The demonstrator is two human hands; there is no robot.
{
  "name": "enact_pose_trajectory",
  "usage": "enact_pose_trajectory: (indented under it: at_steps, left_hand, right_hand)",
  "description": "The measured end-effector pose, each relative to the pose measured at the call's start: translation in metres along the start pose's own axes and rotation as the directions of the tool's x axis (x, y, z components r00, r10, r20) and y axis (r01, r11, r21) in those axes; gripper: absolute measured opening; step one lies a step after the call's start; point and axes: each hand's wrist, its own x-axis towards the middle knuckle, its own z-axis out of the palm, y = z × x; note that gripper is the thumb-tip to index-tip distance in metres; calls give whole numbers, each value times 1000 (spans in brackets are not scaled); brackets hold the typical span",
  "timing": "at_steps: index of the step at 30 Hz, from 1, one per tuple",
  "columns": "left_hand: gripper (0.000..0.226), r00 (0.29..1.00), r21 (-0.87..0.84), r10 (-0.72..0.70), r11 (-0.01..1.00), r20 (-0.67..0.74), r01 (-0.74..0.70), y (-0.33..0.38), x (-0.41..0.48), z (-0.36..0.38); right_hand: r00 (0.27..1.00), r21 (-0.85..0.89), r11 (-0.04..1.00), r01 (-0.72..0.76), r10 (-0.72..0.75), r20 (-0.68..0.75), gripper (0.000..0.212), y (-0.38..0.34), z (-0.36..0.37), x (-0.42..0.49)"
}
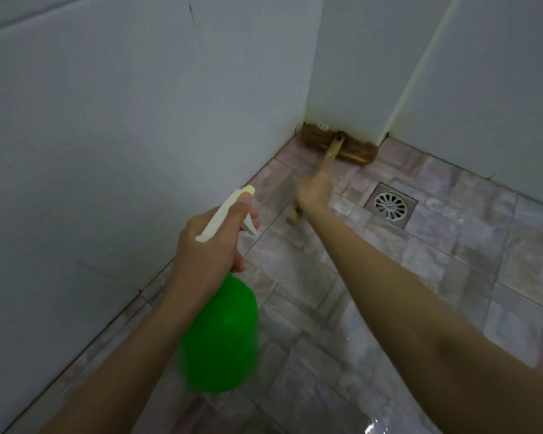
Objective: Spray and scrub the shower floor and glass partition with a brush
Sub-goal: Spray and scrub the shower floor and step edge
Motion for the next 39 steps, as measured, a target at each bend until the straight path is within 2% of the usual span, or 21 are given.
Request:
enact_pose_trajectory:
  at_steps: [2, 4, 6, 10, 16, 21, 24, 27, 31, 33, 35, 39]
  left_hand:
    - [40, 1000, 25, 6, 1000, -9, -5, -2, -1, -3]
    - [33, 1000, 18, -7, 1000, -7, 7, -3, -2, -6]
    - [28, 1000, 16, -9, 1000, -5, 9, -5, -3, -8]
    - [33, 1000, 5, 7, 1000, -25, -7, -7, -5, -15]
    - [34, 999, 3, 1, 1000, -39, -1, -7, -7, -23]
    - [43, 998, -1, 4, 1000, -68, -4, -8, -12, -26]
    - [37, 997, -33, -2, 999, -77, -1, -6, -10, -28]
    - [39, 997, -5, -6, 1000, -72, 5, -7, -10, -28]
    - [43, 997, 4, -1, 1000, -77, 1, -5, -13, -32]
    - [44, 997, 2, -14, 1000, -76, 14, -3, -14, -33]
    - [45, 996, 5, -14, 1000, -84, 15, -3, -13, -33]
    - [32, 999, 1, 7, 1000, -52, -7, -2, -11, -26]
  right_hand:
    - [996, 134, 987, -85, 86, -4, 75, -20, 20, 9]
    - [994, 190, 975, -113, 110, 24, 77, -26, 25, 16]
    - [994, 193, 975, -109, 108, 16, 75, -21, 21, 16]
    - [983, 202, 969, -143, 163, -84, 71, -9, 25, 7]
    - [988, 186, 970, -156, 154, 21, 72, -38, 23, 15]
    - [954, 297, 928, -225, 271, -126, 73, -16, 32, 4]
    - [986, 190, 972, -139, 154, -65, 73, -18, 32, 10]
    - [994, 207, 974, -98, 106, -29, 75, -18, 21, 13]
    - [939, 329, 914, -239, 304, -163, 67, -4, 31, -1]
    - [965, 259, 949, -179, 220, -140, 67, 0, 30, -5]
    - [999, 155, 987, -41, 46, -29, 68, 1, 19, -3]
    - [975, -129, 974, 186, -167, 144, 63, 8, -31, 4]
